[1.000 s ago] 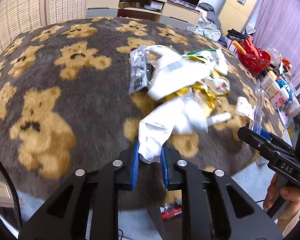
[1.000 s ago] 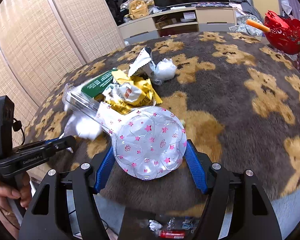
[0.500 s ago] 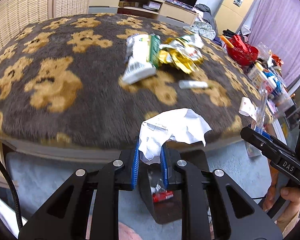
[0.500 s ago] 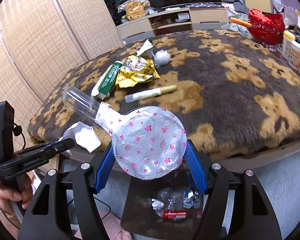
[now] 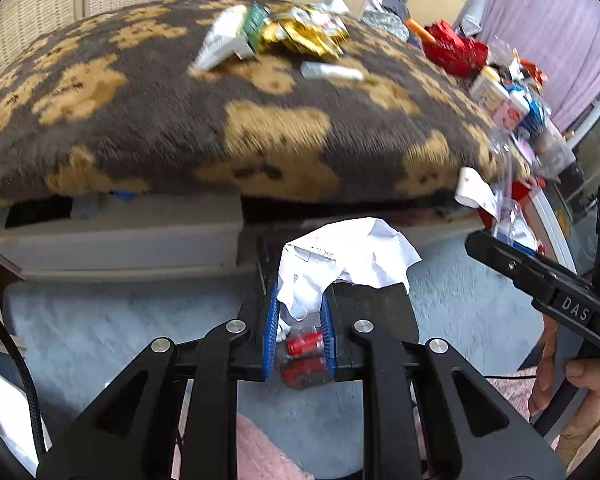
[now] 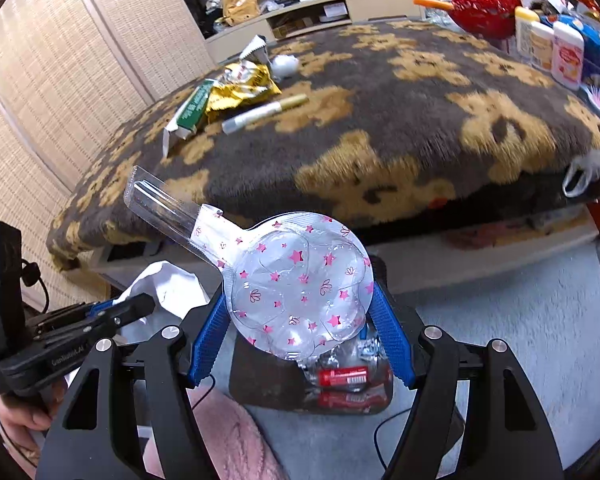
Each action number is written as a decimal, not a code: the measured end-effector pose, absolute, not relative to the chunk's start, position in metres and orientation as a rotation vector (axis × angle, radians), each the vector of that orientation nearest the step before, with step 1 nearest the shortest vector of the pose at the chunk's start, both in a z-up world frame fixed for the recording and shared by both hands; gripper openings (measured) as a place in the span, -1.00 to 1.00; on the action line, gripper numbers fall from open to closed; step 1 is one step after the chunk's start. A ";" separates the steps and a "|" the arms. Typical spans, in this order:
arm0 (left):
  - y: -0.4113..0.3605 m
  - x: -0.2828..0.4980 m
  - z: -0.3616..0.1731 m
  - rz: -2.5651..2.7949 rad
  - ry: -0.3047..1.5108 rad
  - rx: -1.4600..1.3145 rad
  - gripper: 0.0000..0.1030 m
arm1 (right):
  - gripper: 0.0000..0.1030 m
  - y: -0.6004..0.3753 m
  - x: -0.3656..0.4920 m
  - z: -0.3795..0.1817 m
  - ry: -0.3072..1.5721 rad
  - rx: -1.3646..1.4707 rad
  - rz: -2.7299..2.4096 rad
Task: Collect trash
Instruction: 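Carry the paper and star-print cup down over the metal bin, then open both tools to drop the paper and cup into the bin, then raise both open tools back toward the trash on the table, then grasp the white milk carton with the left tool while the right tool grasps the white marker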
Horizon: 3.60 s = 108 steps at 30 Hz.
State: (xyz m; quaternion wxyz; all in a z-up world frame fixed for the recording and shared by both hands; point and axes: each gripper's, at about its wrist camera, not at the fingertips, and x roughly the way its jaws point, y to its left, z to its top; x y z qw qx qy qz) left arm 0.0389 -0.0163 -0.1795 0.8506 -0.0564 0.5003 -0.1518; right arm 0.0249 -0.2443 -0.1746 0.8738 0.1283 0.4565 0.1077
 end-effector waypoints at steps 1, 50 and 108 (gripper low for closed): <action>-0.021 0.035 -0.185 -0.328 1.062 -0.110 -0.66 | 0.35 -0.246 0.023 -0.179 0.961 0.273 0.217; -0.010 0.036 -0.189 -0.266 1.052 -0.098 0.71 | 0.89 -0.264 0.028 -0.195 0.947 0.351 0.126; 0.024 0.223 -0.145 -0.215 0.919 -0.042 0.61 | -0.72 -0.187 0.226 -0.169 0.953 0.147 0.122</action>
